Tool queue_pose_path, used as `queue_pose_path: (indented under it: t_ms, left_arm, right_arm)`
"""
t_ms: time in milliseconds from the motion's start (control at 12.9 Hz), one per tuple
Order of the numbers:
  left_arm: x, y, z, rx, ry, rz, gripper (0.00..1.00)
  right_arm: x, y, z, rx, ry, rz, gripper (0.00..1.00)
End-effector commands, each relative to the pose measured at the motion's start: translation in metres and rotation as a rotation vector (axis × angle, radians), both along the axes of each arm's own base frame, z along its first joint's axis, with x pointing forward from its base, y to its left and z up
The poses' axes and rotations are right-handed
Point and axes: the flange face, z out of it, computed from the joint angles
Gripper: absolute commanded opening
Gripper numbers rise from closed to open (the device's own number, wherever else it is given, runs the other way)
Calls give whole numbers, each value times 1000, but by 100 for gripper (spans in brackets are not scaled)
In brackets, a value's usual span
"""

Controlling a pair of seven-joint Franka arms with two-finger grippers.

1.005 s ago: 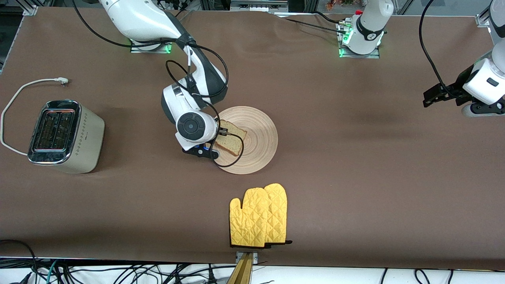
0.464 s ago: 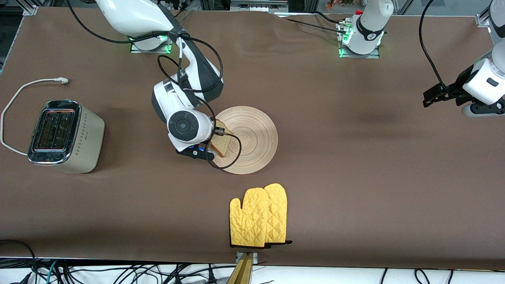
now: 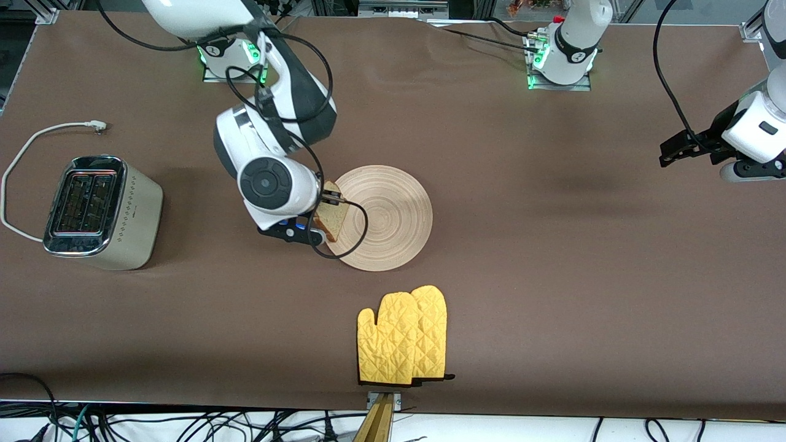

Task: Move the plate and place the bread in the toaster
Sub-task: 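Lift the bread with the right gripper and carry it to the toaster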

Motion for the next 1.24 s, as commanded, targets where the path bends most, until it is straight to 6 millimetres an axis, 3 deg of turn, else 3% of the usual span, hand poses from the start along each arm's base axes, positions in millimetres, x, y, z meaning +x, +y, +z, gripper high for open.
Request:
queue_pose_path:
  t_ms: [0, 155, 387, 619, 1160]
  left_arm:
    - [-2, 1, 2, 13, 5, -13, 100]
    - [-2, 1, 2, 13, 5, -13, 100]
    - [-2, 1, 2, 12, 6, -12, 100]
    - [-2, 1, 2, 12, 6, -12, 100]
    - [-4, 3, 2, 13, 19, -9, 100]
  right_arm:
    - [-6, -11, 27, -1, 6, 14, 0]
    - [-5, -23, 37, -12, 8, 2, 0]
    - [-2, -63, 61, -23, 41, 45, 0]
    - [-2, -121, 95, -28, 84, 86, 0]
    - [-2, -278, 140, -93, 188, 204, 0]
